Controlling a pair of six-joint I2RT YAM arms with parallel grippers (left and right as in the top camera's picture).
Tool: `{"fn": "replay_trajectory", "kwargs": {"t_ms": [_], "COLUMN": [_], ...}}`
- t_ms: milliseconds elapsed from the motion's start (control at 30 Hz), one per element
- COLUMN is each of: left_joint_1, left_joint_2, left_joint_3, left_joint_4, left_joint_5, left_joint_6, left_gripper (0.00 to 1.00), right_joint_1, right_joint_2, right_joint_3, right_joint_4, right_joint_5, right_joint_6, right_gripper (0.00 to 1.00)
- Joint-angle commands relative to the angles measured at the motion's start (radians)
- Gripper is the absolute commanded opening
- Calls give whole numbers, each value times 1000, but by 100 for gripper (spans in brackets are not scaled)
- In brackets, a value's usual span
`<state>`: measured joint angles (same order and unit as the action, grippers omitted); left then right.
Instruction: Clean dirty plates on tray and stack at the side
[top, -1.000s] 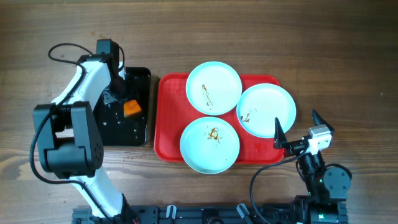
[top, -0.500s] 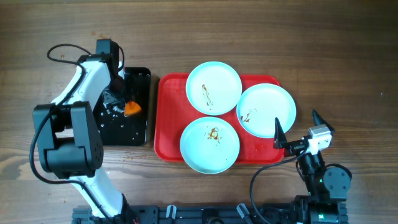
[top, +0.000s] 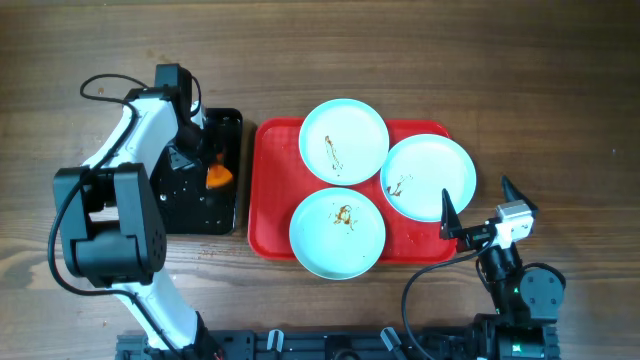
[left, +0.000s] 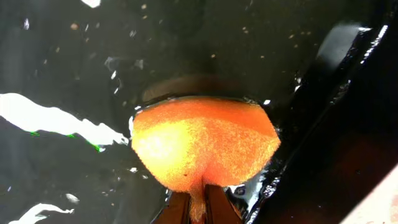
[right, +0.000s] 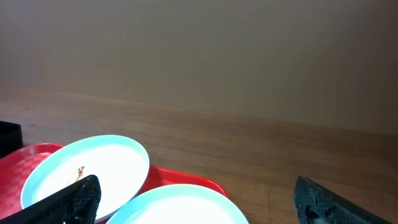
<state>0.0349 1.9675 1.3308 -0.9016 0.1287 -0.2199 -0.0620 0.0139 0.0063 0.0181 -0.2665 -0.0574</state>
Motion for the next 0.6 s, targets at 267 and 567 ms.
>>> {"fn": "replay_trajectory", "kwargs": {"t_ms": [267,567], "left_joint_1": [2,2], "left_joint_2": [-129,-127], "left_joint_3": [8,8], "left_joint_4": [-60,-75], "left_joint_5": [-119,39], "left_joint_6": [348,504], "left_gripper": [4,4], "right_joint_1": [3,3], "right_joint_2": [-3,-3], "right_joint_3": [-1,-1], "right_joint_4": [3,3], "right_joint_5": [-12,-12], "right_joint_6": [6,6], "right_gripper": [100,100]}}
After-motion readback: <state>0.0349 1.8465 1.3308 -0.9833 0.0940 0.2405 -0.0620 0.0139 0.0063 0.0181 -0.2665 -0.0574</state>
